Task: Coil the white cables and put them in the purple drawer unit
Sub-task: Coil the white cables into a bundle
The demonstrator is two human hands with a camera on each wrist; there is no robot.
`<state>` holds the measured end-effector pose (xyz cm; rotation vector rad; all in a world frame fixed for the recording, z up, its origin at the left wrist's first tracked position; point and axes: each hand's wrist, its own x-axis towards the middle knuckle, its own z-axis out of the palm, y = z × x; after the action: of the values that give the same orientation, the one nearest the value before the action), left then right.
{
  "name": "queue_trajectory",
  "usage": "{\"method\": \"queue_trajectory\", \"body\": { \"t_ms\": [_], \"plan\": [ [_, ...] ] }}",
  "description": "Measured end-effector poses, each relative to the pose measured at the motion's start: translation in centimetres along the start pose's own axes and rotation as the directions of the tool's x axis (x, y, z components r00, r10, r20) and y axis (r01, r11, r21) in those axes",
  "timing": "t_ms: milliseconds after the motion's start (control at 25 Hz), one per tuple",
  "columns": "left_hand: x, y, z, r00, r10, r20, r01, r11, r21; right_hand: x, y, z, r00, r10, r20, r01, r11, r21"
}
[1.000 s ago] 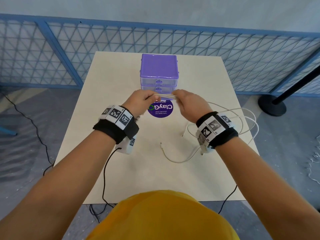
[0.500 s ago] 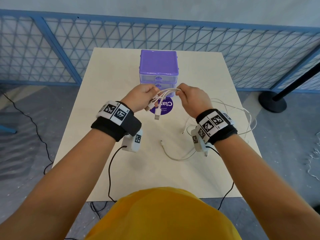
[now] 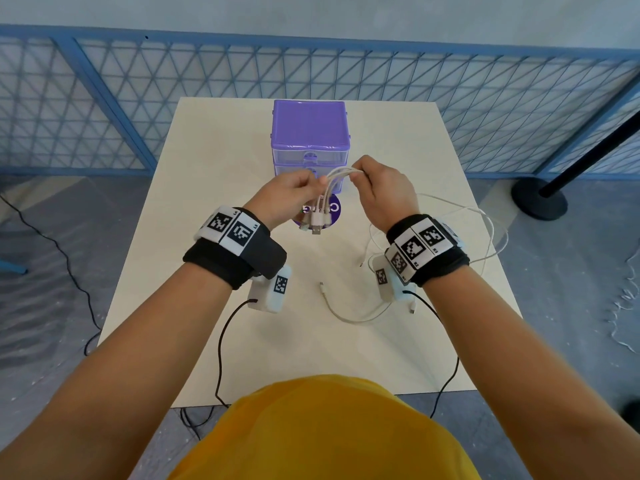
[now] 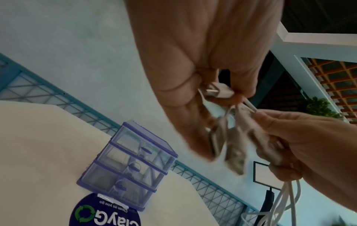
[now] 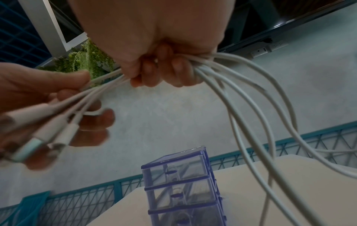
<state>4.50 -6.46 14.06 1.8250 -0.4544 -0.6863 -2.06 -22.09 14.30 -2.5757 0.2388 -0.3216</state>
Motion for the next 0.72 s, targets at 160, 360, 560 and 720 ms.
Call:
{"method": "queue_trajectory", "body": {
  "t_ms": [160, 360, 560, 720],
  "plan": [
    [-0.4, 0.5, -0.1, 0.995, -0.022, 0.097, 0.042, 0.977, -0.209, -0.3, 0.0, 0.1, 1.0, -0.013, 0.011, 0.013, 1.0, 0.022],
    [-1.0, 0.7, 0.2, 0.993, -0.028, 0.117, 0.074, 0.91, -0.409, -0.5, 0.0, -0.1, 1.0, -0.025, -0.006, 0.025, 0.999, 0.038],
    [-0.8, 0.9, 0.9, 0.999, -0.036, 0.019, 0.04, 0.948, -0.315, -0.3, 0.7, -0.5, 1.0, -0.002, 0.029, 0.002, 1.0, 0.012],
    [0.2, 1.6, 1.5, 0.975, -0.012, -0.222, -0.029, 0.983, -0.179, -0.5, 0.2, -0.5, 0.993, -0.05, 0.105, 0.058, 0.995, -0.075]
  ]
}}
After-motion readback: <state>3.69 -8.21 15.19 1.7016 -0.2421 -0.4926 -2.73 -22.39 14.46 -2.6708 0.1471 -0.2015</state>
